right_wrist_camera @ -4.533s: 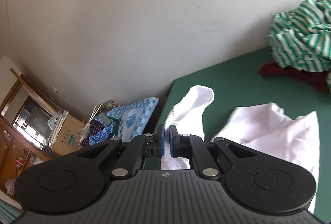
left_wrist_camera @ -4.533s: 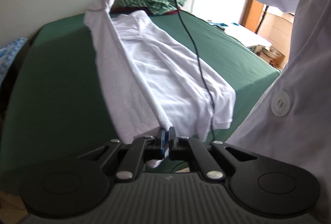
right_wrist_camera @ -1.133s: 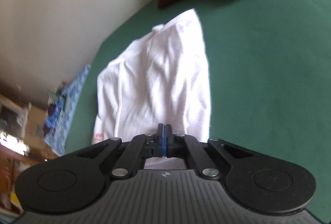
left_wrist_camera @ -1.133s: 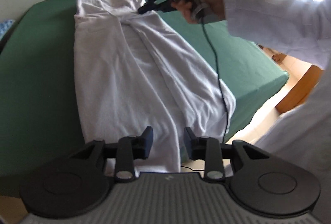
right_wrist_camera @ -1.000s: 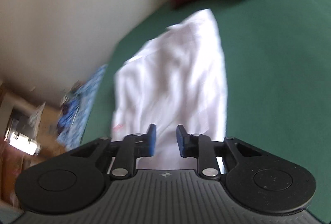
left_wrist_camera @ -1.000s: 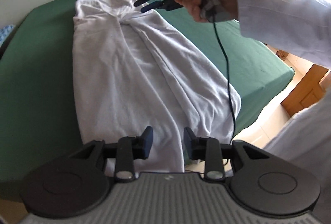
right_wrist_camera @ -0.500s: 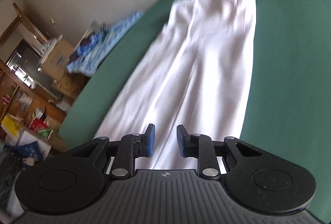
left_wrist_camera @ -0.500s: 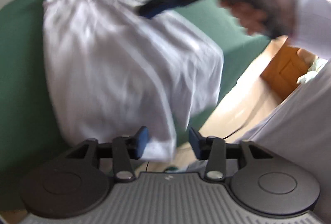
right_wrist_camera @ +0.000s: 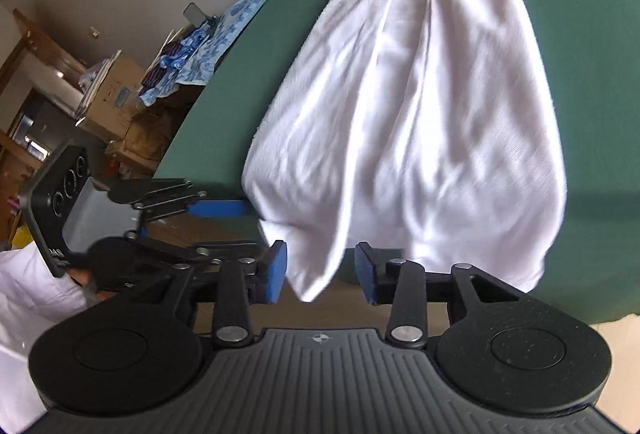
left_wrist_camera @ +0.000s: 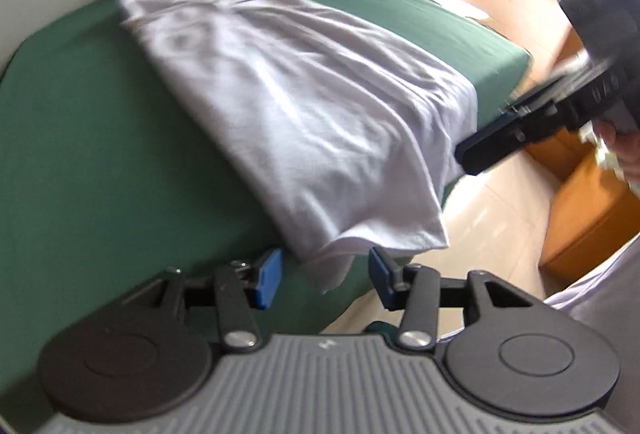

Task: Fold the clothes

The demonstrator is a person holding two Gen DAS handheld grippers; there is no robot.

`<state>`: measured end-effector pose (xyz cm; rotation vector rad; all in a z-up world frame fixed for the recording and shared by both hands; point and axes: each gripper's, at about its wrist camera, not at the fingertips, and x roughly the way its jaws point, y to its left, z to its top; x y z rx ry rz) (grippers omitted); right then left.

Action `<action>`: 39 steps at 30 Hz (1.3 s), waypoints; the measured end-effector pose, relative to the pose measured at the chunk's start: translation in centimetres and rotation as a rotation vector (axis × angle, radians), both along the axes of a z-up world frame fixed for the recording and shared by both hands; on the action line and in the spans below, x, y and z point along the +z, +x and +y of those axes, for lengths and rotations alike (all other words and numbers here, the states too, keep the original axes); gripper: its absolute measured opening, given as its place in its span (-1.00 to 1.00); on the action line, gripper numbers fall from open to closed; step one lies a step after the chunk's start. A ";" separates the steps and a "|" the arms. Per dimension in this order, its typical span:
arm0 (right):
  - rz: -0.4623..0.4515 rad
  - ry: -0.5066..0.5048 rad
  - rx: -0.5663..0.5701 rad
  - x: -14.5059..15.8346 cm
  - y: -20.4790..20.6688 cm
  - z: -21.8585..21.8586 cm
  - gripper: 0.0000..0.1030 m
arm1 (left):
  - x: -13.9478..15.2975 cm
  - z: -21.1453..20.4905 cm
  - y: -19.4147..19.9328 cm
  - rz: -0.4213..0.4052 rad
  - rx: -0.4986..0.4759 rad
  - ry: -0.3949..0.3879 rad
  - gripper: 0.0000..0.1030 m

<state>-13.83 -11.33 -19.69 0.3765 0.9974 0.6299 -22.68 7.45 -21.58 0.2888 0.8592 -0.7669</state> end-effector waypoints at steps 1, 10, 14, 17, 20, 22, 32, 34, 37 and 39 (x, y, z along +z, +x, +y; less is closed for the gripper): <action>-0.030 -0.006 0.009 0.2 -0.4 0.7 -0.21 | -0.4 -0.4 -0.2 -0.018 -0.034 0.018 -0.04; -0.209 -0.204 0.241 -0.2 -0.5 7.4 -0.21 | -2.3 -1.2 -2.2 -0.114 -0.224 0.108 -0.58; -0.270 -0.328 0.356 -1.2 -0.2 8.8 -0.27 | -2.5 -1.1 -3.7 -0.130 -0.245 0.115 -0.73; -0.296 -0.411 0.438 -2.0 -0.1 9.6 -0.82 | -2.9 -1.4 -4.2 -0.122 -0.236 0.125 -1.00; -0.248 -0.409 0.491 -2.4 -0.5 9.0 -0.93 | -3.4 -1.6 -5.1 -0.105 -0.242 0.127 -1.00; -0.237 -0.441 0.517 -2.8 -1.1 8.7 -0.93 | -3.7 -1.5 -5.6 -0.083 -0.235 0.132 -1.00; -0.143 -0.523 0.459 -4.4 -1.3 6.5 -0.91 | -3.8 -1.0 -4.9 -0.311 -0.181 0.287 -0.47; -0.130 -0.475 0.369 -3.9 -0.5 5.6 -0.85 | -4.0 -1.5 -3.8 -0.292 -0.188 0.253 -0.28; -0.099 -0.348 0.144 -3.2 1.3 3.5 -0.56 | -4.7 -2.1 -2.1 -0.234 -0.158 0.194 -0.38; -0.072 -0.333 0.064 -3.4 1.8 2.3 -0.52 | -5.7 -2.5 -1.4 -0.188 -0.139 0.198 -1.00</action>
